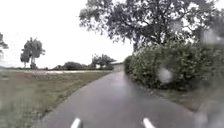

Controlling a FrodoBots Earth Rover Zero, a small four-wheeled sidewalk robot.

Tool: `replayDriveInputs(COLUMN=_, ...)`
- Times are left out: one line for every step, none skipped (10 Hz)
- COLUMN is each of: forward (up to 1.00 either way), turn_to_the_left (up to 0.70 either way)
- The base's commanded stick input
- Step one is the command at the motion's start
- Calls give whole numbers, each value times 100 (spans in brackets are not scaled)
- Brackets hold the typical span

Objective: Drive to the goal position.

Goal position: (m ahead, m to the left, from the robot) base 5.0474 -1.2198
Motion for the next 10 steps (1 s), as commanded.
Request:
replayDriveInputs(forward=85, turn_to_the_left=0)
replayDriveInputs(forward=85, turn_to_the_left=0)
replayDriveInputs(forward=85, turn_to_the_left=0)
replayDriveInputs(forward=85, turn_to_the_left=0)
replayDriveInputs(forward=85, turn_to_the_left=0)
replayDriveInputs(forward=85, turn_to_the_left=0)
replayDriveInputs(forward=85, turn_to_the_left=0)
replayDriveInputs(forward=85, turn_to_the_left=0)
replayDriveInputs(forward=85, turn_to_the_left=0)
replayDriveInputs(forward=85, turn_to_the_left=0)
